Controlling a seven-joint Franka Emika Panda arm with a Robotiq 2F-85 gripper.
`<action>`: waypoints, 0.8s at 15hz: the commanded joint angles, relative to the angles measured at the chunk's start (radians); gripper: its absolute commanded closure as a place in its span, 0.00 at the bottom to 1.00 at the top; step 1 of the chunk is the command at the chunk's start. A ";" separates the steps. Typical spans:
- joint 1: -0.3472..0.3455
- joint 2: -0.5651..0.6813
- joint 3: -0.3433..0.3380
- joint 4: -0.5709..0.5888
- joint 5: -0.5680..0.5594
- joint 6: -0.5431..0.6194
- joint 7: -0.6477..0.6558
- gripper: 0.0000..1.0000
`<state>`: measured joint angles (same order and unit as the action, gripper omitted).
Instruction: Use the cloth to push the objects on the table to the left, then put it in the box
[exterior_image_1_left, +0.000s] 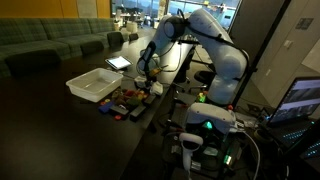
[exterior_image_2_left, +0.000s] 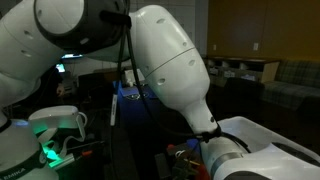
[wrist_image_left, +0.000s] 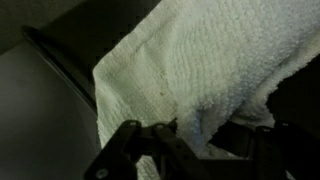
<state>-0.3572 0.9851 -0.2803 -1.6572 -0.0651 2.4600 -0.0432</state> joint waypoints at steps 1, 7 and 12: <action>0.068 -0.093 -0.082 -0.146 -0.067 0.005 0.059 0.87; 0.148 -0.166 -0.125 -0.329 -0.156 -0.002 0.115 0.87; 0.193 -0.194 -0.086 -0.441 -0.139 -0.034 0.138 0.87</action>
<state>-0.1966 0.8462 -0.3814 -2.0147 -0.1935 2.4528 0.0649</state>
